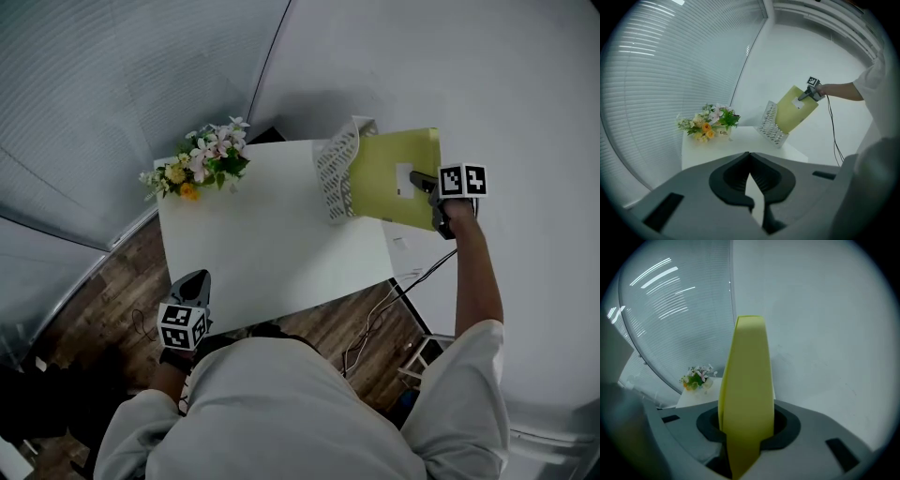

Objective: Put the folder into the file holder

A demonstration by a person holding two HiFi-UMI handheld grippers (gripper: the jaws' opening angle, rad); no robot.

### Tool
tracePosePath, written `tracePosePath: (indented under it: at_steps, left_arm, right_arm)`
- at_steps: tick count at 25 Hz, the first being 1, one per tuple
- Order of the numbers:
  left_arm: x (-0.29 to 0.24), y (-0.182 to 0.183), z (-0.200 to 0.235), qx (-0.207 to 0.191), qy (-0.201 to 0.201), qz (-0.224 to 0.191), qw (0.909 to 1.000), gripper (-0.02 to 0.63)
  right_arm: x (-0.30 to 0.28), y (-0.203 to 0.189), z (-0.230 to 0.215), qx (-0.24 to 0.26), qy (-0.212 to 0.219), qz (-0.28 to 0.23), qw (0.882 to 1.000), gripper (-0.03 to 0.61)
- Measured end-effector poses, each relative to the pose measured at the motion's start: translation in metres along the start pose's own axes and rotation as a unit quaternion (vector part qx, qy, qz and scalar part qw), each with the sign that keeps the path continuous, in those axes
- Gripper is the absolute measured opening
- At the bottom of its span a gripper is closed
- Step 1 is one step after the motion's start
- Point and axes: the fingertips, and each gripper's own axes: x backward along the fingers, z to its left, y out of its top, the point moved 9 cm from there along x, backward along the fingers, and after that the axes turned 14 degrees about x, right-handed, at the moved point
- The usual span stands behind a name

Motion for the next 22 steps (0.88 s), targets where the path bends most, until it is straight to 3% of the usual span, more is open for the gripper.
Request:
tracePosePath:
  at_steps: [12,22]
  left_arm:
    - [0.008,-0.016,0.018,0.053,0.05,-0.014,0.9972,0.008]
    - [0.012,-0.032,0.023,0.081,0.079,-0.016,0.9934,0.008]
  right_arm:
    - [-0.07,0.066,-0.002,0.044,0.045,0.132,0.989,0.146]
    - [-0.133,0.068,-0.005,0.033,0.055,0.181,0.981,0.149]
